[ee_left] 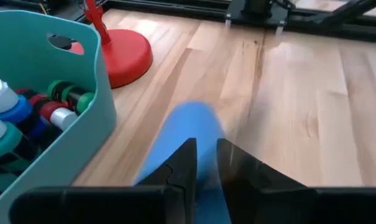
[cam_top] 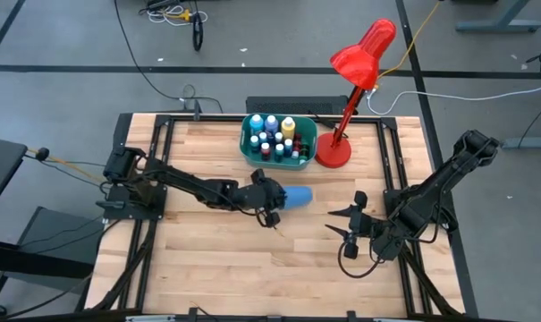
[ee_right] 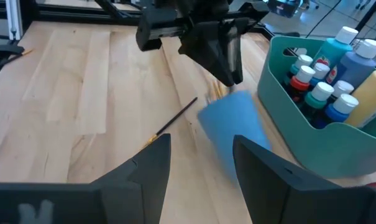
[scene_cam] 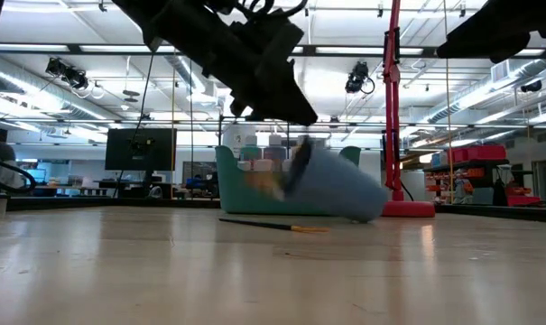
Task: Pick & Place Paint Supplies
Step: Put the silver paint brush into the blue cup, then adjust the blue cup
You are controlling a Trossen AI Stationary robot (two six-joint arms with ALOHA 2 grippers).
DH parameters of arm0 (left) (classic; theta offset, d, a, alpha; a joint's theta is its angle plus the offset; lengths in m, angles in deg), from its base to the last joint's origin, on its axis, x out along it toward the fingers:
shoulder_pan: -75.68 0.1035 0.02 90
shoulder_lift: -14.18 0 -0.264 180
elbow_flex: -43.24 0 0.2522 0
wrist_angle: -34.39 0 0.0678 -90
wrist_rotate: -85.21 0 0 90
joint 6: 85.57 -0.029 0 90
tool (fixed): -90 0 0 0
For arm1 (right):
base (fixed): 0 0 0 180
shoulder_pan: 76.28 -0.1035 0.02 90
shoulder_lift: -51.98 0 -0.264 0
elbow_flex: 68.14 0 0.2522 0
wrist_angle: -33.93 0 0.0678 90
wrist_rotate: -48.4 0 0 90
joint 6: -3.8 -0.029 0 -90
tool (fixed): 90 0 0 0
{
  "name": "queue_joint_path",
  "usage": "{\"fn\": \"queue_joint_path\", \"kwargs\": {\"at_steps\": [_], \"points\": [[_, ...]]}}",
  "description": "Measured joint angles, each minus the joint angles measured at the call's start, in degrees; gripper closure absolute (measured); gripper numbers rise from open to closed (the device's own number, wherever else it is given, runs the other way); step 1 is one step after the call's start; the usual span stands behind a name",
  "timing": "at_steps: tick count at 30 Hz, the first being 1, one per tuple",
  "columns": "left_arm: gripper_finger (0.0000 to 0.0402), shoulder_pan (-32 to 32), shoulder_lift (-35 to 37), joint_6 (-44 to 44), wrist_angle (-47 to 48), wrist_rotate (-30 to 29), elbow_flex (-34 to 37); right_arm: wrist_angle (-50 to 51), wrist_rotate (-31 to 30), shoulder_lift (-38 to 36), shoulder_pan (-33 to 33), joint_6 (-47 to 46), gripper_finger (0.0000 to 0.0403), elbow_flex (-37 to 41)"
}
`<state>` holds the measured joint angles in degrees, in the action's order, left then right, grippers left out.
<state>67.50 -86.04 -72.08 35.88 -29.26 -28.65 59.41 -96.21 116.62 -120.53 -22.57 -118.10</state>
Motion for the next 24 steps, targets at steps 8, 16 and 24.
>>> {"fn": "queue_joint_path", "kwargs": {"at_steps": [8, 16, 24], "points": [[0.0322, 1.2, 0.0, -0.4, -1.2, 0.3, -0.2, -0.3, 0.2, 0.0, 0.1, -0.6, 0.0227, 0.0], [0.031, 1.6, 0.0, -0.3, 0.0, 1.6, -0.2, -0.4, 5.0, 1.9, 2.9, -2.6, 0.0209, 0.0], [0.0241, 2.5, 0.0, 7.2, 4.3, 3.3, -0.2, -0.1, 4.6, 9.6, 9.2, -0.2, 0.0163, 0.0]]}}
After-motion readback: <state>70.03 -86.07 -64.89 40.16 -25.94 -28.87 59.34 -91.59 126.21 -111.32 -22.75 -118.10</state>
